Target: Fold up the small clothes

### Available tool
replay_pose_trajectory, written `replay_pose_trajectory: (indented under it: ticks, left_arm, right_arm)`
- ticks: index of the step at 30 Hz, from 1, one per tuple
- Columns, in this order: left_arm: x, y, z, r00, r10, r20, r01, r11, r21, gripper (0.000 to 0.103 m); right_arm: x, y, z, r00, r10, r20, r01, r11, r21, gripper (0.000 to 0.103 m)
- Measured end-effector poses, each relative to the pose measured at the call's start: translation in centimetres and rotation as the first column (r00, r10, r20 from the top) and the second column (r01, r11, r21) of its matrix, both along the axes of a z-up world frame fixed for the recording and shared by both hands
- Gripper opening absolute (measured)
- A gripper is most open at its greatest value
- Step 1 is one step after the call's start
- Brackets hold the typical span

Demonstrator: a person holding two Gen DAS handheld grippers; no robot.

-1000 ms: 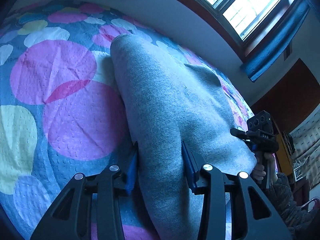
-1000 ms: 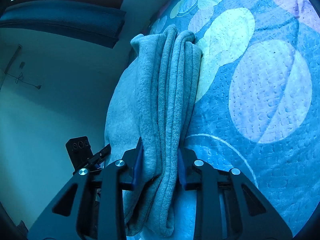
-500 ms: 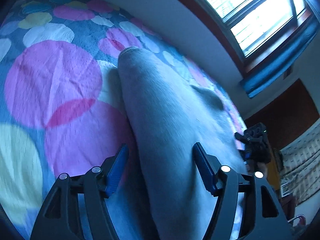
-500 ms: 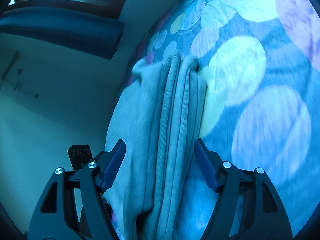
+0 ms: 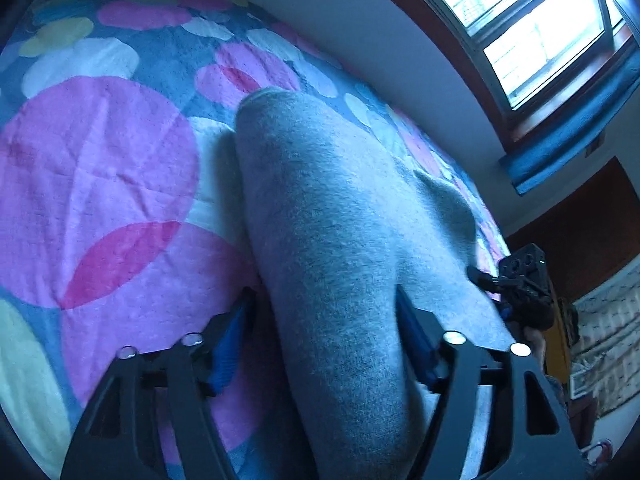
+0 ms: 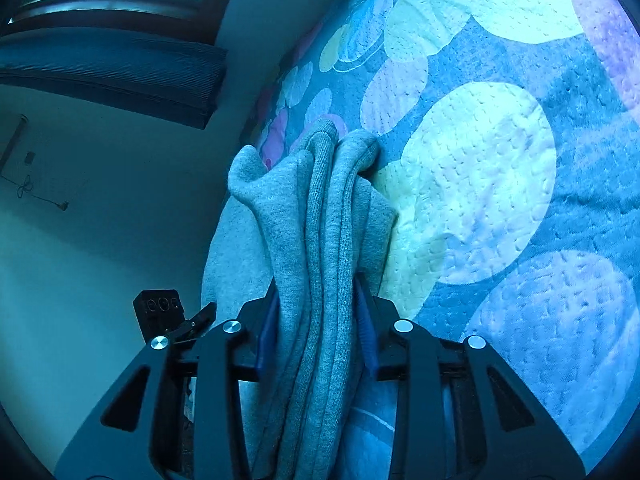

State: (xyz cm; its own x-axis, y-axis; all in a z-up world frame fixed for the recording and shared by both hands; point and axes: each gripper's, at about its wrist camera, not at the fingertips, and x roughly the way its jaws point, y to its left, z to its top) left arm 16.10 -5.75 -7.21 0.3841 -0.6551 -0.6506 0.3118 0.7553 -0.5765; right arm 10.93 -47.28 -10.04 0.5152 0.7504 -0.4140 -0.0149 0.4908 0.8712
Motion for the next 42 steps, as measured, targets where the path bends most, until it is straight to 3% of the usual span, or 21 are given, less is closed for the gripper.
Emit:
replay_pose_trajectory:
  ticks: [11, 22, 27, 36, 39, 42]
  left_arm:
    - [-4.0, 1.7, 1.0, 0.996, 0.083, 0.042, -0.084, 0.996, 0.032, 0.077]
    - [-9.4, 3.3, 1.4, 0.99, 0.128, 0.067, -0.131, 0.991, 0.041, 0.078]
    - [-12.0, 3.3, 1.4, 0.986, 0.137, 0.096, -0.147, 0.983, 0.111, 0.078]
    - [-14.9, 3.7, 1.5, 0.978, 0.172, 0.119, -0.188, 0.972, 0.138, 0.078]
    - [-15.9, 3.7, 1.9, 0.97, 0.194, 0.15, -0.218, 0.962, 0.167, 0.078]
    - [-16.9, 3.6, 2.5, 0.954, 0.222, 0.204, -0.265, 0.939, 0.218, 0.079]
  right_arm:
    - [-3.6, 0.3, 1.2, 1.0, -0.012, 0.026, 0.011, 1.0, 0.015, 0.069]
    - [-8.5, 0.7, 1.5, 0.998, -0.041, 0.046, 0.039, 0.999, 0.037, 0.076]
    - [-10.8, 1.3, 1.8, 0.998, -0.028, 0.055, 0.027, 0.999, 0.02, 0.078]
    - [-14.9, 1.1, 1.9, 0.997, -0.047, 0.065, 0.048, 0.999, -0.005, 0.08]
    - [-15.6, 1.5, 2.2, 0.996, -0.047, 0.07, 0.051, 0.997, -0.054, 0.08]
    - [-16.5, 2.1, 2.7, 0.995, -0.063, 0.078, 0.072, 0.989, -0.13, 0.087]
